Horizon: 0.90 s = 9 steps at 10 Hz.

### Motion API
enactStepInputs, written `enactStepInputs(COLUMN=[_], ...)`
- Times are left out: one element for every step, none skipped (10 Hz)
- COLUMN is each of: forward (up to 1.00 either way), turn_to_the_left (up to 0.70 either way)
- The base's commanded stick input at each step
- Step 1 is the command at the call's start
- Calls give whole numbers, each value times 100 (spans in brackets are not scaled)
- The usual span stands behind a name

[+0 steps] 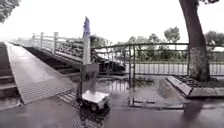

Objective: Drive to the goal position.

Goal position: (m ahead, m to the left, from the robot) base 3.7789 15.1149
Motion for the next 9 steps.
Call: enactStepInputs(forward=[45, 45, 45, 45, 45, 45, 45, 45, 45], turn_to_the_left=[27, 27, 27, 27, 27, 27, 27, 27, 27])
